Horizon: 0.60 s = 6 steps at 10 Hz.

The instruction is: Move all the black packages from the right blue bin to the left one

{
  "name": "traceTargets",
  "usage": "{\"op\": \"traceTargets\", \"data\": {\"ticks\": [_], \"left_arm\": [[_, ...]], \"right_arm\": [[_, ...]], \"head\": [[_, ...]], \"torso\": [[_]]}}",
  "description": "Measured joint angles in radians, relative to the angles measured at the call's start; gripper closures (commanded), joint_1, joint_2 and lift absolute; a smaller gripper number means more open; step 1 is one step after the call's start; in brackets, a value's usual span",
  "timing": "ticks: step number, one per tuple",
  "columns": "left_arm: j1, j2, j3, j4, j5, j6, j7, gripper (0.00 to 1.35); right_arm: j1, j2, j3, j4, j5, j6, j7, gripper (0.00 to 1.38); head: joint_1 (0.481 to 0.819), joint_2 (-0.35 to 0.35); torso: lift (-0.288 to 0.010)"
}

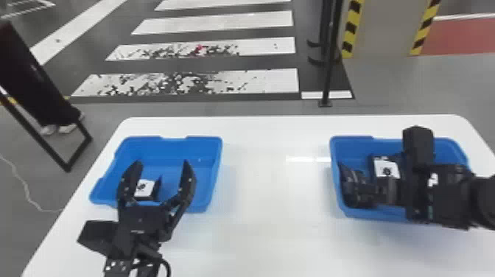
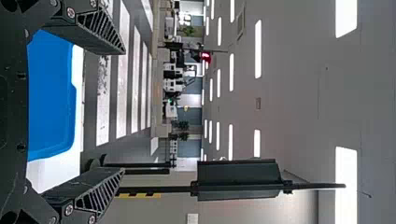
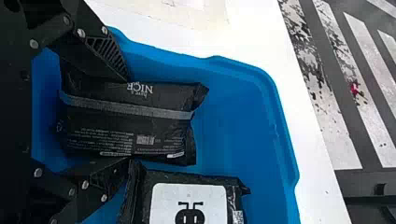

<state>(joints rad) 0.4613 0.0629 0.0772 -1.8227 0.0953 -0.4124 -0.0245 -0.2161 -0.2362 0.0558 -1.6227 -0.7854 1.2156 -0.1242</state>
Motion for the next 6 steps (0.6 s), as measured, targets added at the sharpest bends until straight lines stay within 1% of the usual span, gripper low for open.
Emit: {"op": "traceTargets", "data": {"ticks": [1,2,4,5,6], "left_arm": [[0.0,0.0,0.0,0.002,0.002,-0.001,0.0,0.15],[0.0,-0.001,0.0,0.004,0.004,-0.003,0.0,0.15],[0.0,-0.001,0.0,0.009,0.01,-0.011,0.0,0.15],[0.0,-0.001,0.0,0.011,0.012,-0.016,0.0,0.15],[0.0,-0.002,-0.001,0.013,0.014,-0.021,0.0,0.15]], "right_arm": [[-0.001,0.0,0.0,0.004,-0.001,0.002,0.0,0.89],[-0.001,0.0,0.0,0.006,-0.006,0.003,0.0,1.06],[0.028,0.0,-0.009,-0.012,-0.046,-0.007,0.006,1.1],[0.064,0.001,-0.027,-0.052,-0.06,-0.01,0.011,1.13],[0.116,0.002,-0.056,-0.115,-0.063,-0.02,0.021,1.13]], "head": [[0.695,0.145],[0.695,0.146],[0.695,0.158],[0.695,0.163],[0.695,0.162]], "torso": [[-0.14],[-0.14],[-0.14],[-0.14],[-0.14]]}}
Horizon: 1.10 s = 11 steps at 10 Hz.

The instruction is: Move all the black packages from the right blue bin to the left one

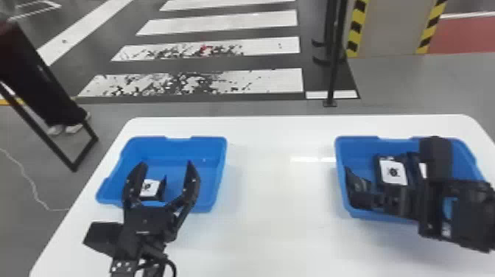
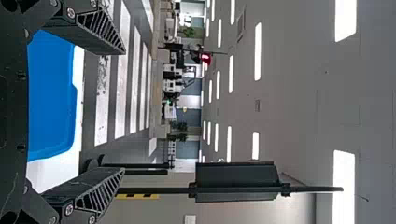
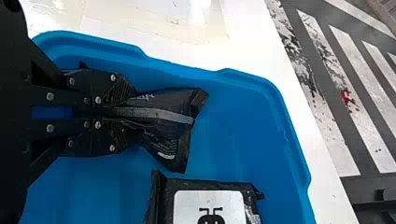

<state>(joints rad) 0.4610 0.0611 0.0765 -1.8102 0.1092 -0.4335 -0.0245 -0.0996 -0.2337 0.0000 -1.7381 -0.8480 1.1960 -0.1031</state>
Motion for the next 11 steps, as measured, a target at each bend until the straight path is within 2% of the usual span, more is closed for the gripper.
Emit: {"op": "traceTargets", "data": {"ticks": [3,5,6,9,11], "left_arm": [[0.0,-0.001,0.001,0.001,0.008,-0.007,0.0,0.15],[-0.002,-0.002,-0.002,0.002,0.009,-0.008,0.0,0.15],[-0.002,-0.002,-0.003,0.003,0.009,-0.009,0.0,0.15],[-0.009,-0.004,-0.018,0.003,0.044,-0.024,0.0,0.15],[-0.024,0.008,-0.08,0.002,0.12,-0.058,0.0,0.15]], "right_arm": [[0.111,0.001,-0.089,-0.108,0.065,-0.039,0.081,1.13],[0.139,0.0,-0.1,-0.197,0.136,-0.113,0.107,1.13],[0.143,-0.002,-0.101,-0.225,0.164,-0.173,0.144,1.13],[0.079,-0.016,-0.068,-0.182,0.233,-0.35,0.401,1.13],[-0.011,-0.043,0.039,-0.031,0.185,-0.502,0.555,1.13]], "head": [[0.695,0.134],[0.695,0.106],[0.695,0.1],[0.695,0.12],[0.695,0.151]], "torso": [[-0.14],[-0.14],[-0.14],[-0.14],[-0.14]]}}
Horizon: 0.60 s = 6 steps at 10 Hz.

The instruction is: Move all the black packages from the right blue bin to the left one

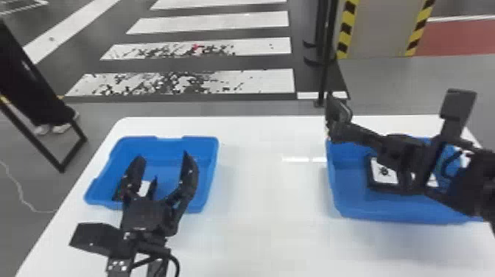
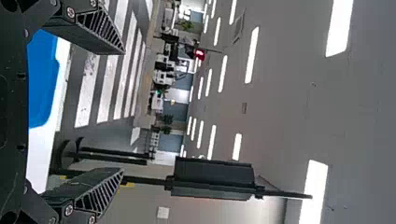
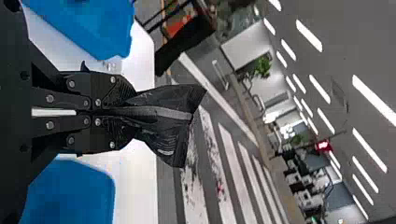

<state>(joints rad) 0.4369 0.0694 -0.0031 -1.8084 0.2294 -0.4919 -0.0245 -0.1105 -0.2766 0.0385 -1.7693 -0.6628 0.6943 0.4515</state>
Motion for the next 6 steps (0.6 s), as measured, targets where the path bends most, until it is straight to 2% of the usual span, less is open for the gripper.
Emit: {"op": "traceTargets", "data": {"ticks": [1,3,5,6], "left_arm": [[-0.012,0.011,-0.04,-0.007,0.042,-0.011,-0.001,0.15],[-0.031,0.035,-0.12,-0.042,0.11,0.035,-0.022,0.15],[-0.051,0.06,-0.181,-0.086,0.114,0.145,-0.049,0.15],[-0.057,0.064,-0.186,-0.093,0.106,0.195,-0.058,0.16]], "right_arm": [[-0.044,-0.012,0.075,0.073,-0.038,-0.057,0.052,1.13],[-0.125,-0.028,0.24,0.183,-0.083,-0.127,0.117,1.13],[-0.166,-0.034,0.365,0.204,-0.085,-0.137,0.117,1.13],[-0.183,-0.036,0.417,0.202,-0.083,-0.141,0.108,1.13]], "head": [[0.695,0.159],[0.695,0.191],[0.695,0.194],[0.695,0.204]], "torso": [[-0.14],[-0.14],[-0.14],[-0.14]]}}
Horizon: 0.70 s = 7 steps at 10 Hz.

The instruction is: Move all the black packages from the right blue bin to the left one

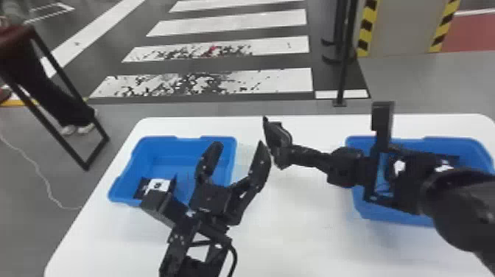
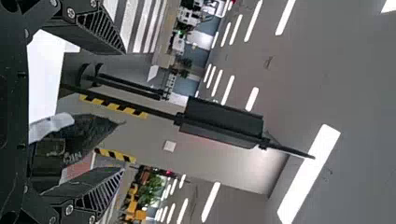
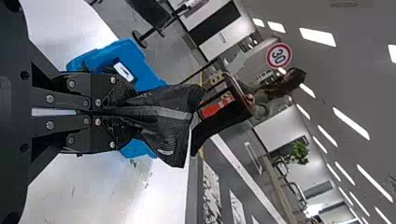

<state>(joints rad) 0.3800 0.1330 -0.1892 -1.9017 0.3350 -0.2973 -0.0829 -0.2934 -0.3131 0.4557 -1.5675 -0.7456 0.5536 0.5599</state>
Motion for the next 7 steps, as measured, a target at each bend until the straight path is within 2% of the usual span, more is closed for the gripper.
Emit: {"op": "traceTargets", "data": {"ticks": [3,7], "left_arm": [[-0.006,0.001,0.004,-0.006,-0.024,0.057,-0.003,0.16],[0.008,-0.009,0.053,-0.007,-0.079,0.075,-0.003,0.15]], "right_arm": [[-0.038,-0.005,0.122,-0.005,-0.011,-0.006,-0.021,1.13],[-0.045,-0.006,0.181,-0.034,-0.036,-0.01,-0.029,1.13]], "head": [[0.695,0.246],[0.695,0.299]], "torso": [[-0.14],[-0.14]]}}
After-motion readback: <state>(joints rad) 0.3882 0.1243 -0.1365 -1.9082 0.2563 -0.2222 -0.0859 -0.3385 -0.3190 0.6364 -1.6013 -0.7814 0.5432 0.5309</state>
